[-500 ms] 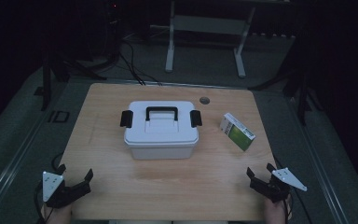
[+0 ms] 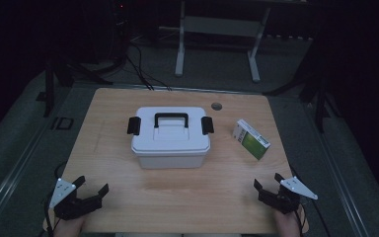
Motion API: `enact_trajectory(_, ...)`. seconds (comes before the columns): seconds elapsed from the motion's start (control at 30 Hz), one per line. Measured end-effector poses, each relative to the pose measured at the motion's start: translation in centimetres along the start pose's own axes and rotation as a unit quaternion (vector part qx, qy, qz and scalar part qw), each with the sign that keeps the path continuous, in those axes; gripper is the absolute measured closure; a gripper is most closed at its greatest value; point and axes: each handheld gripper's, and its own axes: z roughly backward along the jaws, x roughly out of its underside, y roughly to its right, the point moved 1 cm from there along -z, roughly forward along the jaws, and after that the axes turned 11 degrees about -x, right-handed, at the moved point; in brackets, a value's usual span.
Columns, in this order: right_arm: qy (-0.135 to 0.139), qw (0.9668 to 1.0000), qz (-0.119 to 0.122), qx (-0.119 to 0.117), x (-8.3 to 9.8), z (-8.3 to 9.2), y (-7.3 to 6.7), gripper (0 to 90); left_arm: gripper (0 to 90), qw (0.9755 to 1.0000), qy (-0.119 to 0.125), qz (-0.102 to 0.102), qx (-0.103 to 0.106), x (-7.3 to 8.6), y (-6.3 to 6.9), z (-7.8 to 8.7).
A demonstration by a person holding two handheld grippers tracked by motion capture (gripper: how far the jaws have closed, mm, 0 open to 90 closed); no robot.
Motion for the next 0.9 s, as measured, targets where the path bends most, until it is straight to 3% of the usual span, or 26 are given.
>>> enact_trajectory(0.07,0.000,0.9998,0.000,-0.021,-0.1,-0.1,-0.4,12.2,5.3,0.9999,0.002,0.005,0.010,-0.2,0.1,-0.2)
enact_trajectory(0.17,-0.005,0.9996,0.010,-0.024,-0.3,-0.4,-0.7,13.5,7.2,0.9999,0.004,0.005,0.015,-0.3,0.2,-0.3)
enact_trajectory(0.43,-0.013,0.9982,0.023,-0.054,-1.4,-1.9,-1.7,32.0,16.5,0.9995,-0.003,-0.007,0.030,-1.0,0.6,-1.5)
enact_trajectory(0.6,-0.025,0.9966,0.034,-0.071,-1.9,-2.8,-2.2,38.1,30.4,0.9990,-0.004,-0.029,0.034,-1.4,1.1,-2.4)
enact_trajectory(0.9,-0.037,0.9920,0.060,-0.105,-3.0,-5.1,-3.6,59.0,58.2,0.9976,-0.010,-0.044,0.053,-3.2,2.0,-5.2)
